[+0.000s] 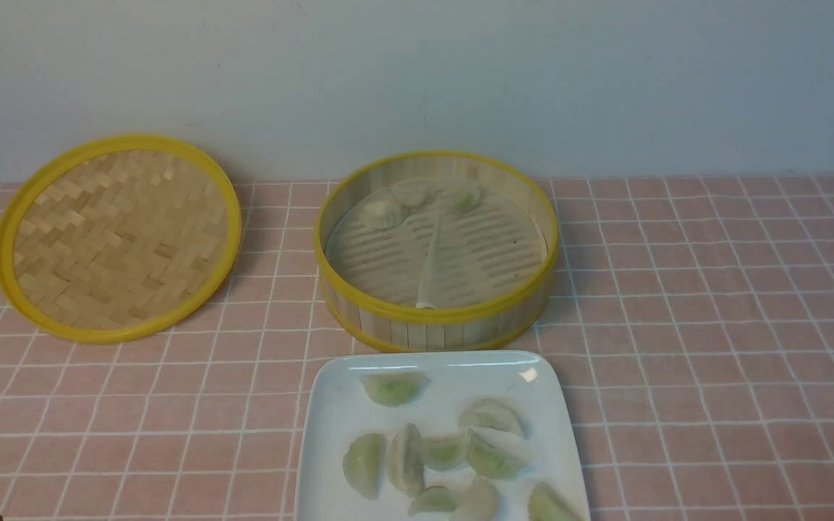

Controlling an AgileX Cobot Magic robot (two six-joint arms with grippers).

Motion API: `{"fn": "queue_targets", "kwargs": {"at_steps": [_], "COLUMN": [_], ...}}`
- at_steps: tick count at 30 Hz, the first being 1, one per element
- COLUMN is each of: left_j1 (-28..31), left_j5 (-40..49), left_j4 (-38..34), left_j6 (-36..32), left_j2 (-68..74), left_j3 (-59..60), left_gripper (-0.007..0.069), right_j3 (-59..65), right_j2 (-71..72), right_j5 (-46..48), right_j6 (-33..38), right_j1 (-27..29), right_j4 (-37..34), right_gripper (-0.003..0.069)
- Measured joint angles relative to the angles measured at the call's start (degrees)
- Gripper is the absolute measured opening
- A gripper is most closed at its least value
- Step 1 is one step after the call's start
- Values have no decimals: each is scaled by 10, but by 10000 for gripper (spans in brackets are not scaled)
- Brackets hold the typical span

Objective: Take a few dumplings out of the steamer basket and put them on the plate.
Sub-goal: Use the left arm to grab a dumpling from the steamer

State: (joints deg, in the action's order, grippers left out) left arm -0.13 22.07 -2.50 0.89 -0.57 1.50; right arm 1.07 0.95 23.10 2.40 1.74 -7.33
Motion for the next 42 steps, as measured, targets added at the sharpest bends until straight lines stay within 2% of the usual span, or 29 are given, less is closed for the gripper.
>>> {"fn": "queue_targets", "kwargs": {"at_steps": [23, 31, 33, 37, 40, 42], "left_j1": [0, 0, 0, 0, 0, 0], "left_j5": [-12, -179, -239, -434, -449, -393], "left_j4": [11, -101, -131, -166, -161, -123], "left_j6": [0, 92, 111, 134, 150, 168], "left_j2": [0, 0, 0, 0, 21, 71], "left_j3": [1, 2, 2, -3, -51, -138], "left_gripper": [-6, -6, -6, -6, -6, -6], "right_j3": [0, 0, 0, 0, 0, 0], "right_j2": [0, 0, 0, 0, 0, 0], "right_j5": [0, 0, 0, 0, 0, 0], "right_j6": [0, 0, 0, 0, 0, 0], "right_j1": [0, 0, 0, 0, 0, 0], "right_j4": [0, 0, 0, 0, 0, 0], "right_gripper": [-15, -15, -15, -15, -15, -15]}}
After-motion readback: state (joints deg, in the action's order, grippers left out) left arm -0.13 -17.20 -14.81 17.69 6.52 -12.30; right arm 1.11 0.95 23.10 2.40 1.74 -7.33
